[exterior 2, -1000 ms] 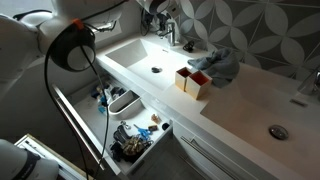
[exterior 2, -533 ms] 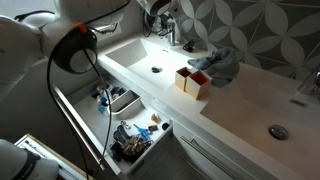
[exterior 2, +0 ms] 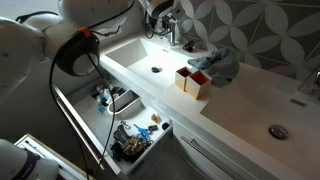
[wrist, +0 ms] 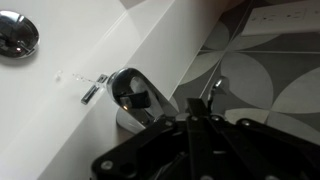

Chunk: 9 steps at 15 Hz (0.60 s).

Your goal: Move the faucet handle to the left, lift it up and the press it down

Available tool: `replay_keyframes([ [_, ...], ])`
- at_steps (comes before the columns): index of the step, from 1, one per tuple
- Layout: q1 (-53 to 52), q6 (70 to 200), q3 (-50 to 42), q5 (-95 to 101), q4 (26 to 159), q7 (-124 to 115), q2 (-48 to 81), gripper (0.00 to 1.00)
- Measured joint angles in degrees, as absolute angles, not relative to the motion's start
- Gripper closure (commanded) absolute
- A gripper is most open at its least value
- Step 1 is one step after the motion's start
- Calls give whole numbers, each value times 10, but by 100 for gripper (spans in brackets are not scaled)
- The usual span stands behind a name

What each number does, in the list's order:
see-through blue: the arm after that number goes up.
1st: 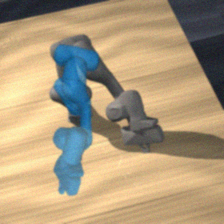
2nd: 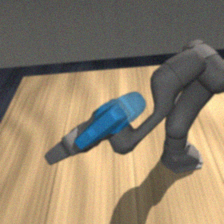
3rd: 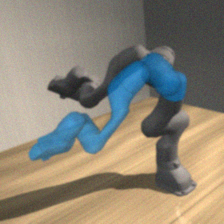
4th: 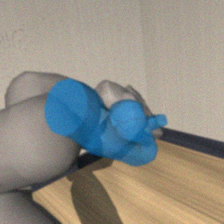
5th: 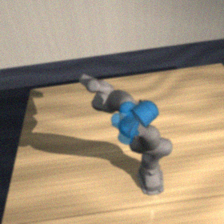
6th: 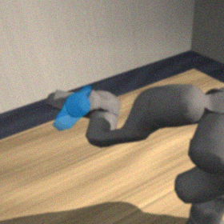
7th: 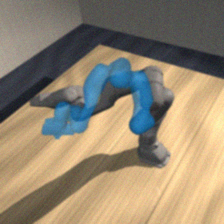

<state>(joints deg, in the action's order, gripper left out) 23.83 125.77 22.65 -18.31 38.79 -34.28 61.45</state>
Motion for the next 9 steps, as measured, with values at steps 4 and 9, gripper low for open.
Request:
replay_keyframes([
  [4,243,1260,236,-184,388,-329,617,100],
  [9,247,1267,244,-184,388,-319,619,100],
])
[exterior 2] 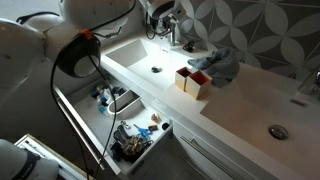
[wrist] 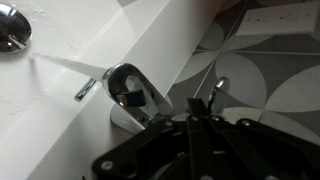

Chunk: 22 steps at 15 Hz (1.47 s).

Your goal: Move the faucet handle to the left, lift it up and the press it down

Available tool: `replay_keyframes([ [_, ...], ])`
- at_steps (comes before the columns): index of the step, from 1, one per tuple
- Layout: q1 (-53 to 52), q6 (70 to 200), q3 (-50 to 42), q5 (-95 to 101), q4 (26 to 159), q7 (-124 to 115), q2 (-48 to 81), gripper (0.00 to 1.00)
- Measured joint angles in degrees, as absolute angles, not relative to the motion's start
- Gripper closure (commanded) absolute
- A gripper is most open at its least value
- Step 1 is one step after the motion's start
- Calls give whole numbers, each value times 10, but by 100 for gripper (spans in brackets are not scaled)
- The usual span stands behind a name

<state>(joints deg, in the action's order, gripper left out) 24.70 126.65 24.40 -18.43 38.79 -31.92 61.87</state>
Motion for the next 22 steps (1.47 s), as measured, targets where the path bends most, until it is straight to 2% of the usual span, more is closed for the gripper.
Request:
replay_keyframes([
  [12,250,1151,213,-166,388,-334,601,100],
  [13,250,1145,204,-159,388,-337,595,84],
  [14,250,1140,196,-150,388,-340,589,73],
  [22,227,1105,155,-70,388,-340,516,19],
])
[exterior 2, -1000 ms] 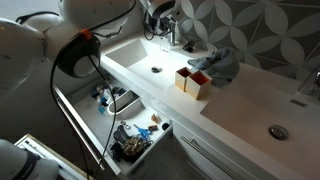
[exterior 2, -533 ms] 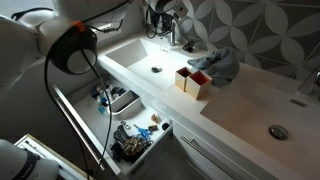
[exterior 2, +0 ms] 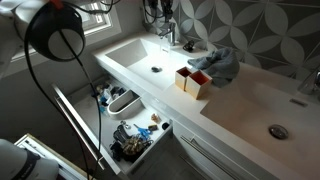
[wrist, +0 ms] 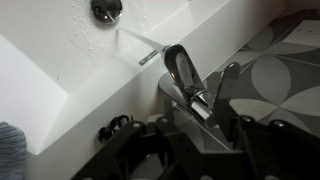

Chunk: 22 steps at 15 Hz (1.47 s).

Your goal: Move the faucet handle to the left, lift it up and the press it down

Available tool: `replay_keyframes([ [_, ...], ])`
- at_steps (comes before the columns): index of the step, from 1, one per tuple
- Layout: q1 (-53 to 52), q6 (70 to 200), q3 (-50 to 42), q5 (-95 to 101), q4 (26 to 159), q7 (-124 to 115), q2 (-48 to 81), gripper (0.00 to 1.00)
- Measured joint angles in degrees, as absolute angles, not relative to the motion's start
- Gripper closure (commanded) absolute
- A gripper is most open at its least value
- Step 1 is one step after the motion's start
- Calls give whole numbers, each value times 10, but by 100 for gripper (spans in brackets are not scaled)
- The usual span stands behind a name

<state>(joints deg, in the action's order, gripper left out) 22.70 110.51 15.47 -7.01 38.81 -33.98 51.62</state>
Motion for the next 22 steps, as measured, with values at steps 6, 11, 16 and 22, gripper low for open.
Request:
replay_keyframes([
  [6,204,1121,155,-66,388,-329,505,0],
  [11,197,1155,156,-66,388,-313,510,0],
  [16,190,1183,157,-66,388,-300,520,50],
  [22,179,1210,158,-66,388,-287,538,91],
])
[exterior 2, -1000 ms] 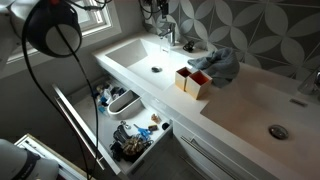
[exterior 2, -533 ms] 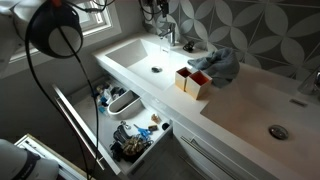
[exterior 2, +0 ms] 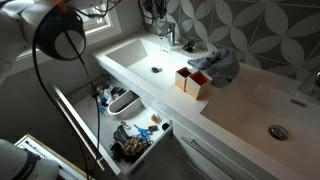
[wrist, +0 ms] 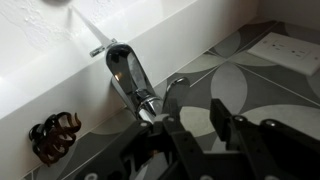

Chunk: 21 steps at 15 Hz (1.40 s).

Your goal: Move the faucet handle to the left, lift it up and the press it down

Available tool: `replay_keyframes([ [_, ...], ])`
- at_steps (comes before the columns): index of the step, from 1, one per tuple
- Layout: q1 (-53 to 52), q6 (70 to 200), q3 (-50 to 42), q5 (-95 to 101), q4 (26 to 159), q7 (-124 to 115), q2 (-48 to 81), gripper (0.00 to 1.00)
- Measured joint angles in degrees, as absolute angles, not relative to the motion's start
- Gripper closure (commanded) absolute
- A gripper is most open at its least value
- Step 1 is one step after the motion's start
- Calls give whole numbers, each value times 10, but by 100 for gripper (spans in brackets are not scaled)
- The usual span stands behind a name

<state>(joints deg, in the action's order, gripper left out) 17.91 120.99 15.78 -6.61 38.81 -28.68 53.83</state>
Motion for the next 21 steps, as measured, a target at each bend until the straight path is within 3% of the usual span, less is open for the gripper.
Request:
replay_keyframes([
  [1,178,1211,158,-66,388,-286,541,97],
  [3,177,1213,158,-66,388,-284,544,100],
  [21,175,1193,160,-68,386,-281,565,100],
])
